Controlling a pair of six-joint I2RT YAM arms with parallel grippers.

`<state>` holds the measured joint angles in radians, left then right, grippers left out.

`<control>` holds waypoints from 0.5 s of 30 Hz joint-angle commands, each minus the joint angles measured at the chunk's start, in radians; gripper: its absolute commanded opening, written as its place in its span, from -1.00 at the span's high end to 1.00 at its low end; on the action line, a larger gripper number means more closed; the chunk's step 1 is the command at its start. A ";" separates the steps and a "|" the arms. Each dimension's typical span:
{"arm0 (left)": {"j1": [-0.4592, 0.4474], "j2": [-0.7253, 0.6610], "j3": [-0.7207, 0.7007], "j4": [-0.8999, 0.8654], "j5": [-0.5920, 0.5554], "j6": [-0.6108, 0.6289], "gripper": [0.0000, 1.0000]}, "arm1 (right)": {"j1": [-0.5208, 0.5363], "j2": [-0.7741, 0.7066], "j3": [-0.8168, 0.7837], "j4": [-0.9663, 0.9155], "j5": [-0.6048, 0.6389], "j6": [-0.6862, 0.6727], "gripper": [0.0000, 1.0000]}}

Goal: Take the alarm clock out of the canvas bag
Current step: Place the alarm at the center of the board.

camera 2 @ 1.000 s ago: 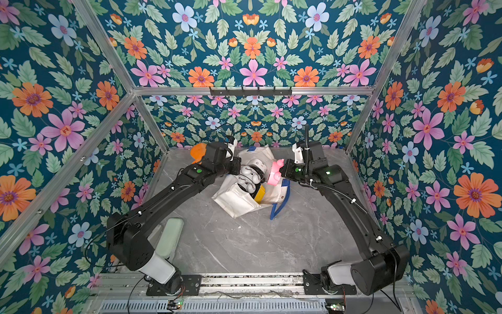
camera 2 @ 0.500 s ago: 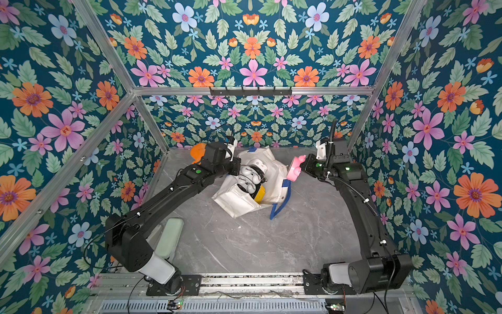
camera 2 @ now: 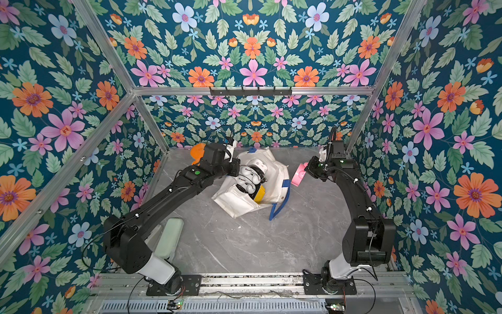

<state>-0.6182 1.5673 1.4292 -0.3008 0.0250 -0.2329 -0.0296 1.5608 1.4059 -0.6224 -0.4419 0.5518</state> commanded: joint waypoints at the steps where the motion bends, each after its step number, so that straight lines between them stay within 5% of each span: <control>1: 0.000 -0.015 -0.005 0.042 -0.011 0.008 1.00 | -0.001 0.022 -0.013 0.098 -0.019 0.023 1.00; 15: 0.000 -0.025 -0.019 0.042 -0.015 0.003 1.00 | -0.010 0.180 -0.002 0.183 -0.036 0.076 1.00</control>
<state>-0.6182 1.5558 1.4124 -0.2924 0.0174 -0.2329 -0.0357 1.7329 1.3994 -0.4953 -0.4637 0.6037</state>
